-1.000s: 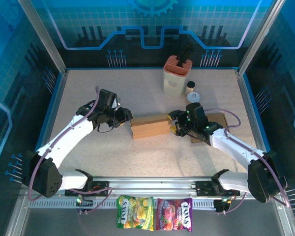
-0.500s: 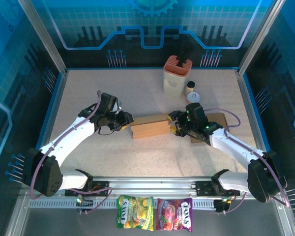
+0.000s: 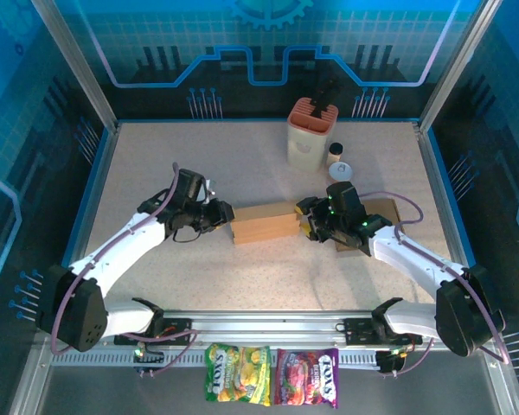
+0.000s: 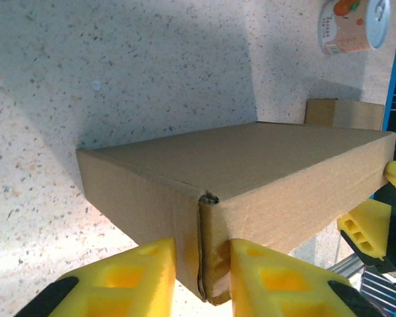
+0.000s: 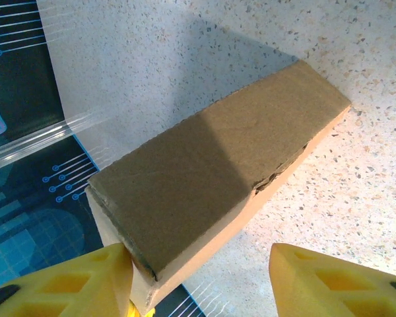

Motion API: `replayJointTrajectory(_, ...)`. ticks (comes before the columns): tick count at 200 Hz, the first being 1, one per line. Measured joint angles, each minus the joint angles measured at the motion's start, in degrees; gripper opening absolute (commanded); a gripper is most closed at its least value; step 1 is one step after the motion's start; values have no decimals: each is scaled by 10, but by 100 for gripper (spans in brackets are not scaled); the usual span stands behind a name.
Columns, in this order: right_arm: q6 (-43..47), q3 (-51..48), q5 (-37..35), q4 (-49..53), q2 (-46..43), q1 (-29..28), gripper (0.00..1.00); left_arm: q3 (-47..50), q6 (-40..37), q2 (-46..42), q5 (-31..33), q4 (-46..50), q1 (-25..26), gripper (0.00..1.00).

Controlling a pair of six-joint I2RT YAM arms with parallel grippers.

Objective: Fold the paper box

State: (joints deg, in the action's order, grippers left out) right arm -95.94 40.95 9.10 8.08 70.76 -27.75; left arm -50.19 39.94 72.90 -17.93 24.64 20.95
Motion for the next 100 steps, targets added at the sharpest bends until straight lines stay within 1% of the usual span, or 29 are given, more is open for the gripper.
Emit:
replayJointTrajectory(19,0,0,0,2,-1,0,55,11,-13,-7,1,-16,3,20)
replayJointTrajectory(42,4,12,0,24,-1,0,55,21,-26,-16,7,-29,9,18)
replayJointTrajectory(78,14,27,0,56,-1,0,62,25,-42,-24,30,-32,23,17)
replayJointTrajectory(100,37,37,10,85,-4,3,66,33,-56,-41,76,-36,59,17)
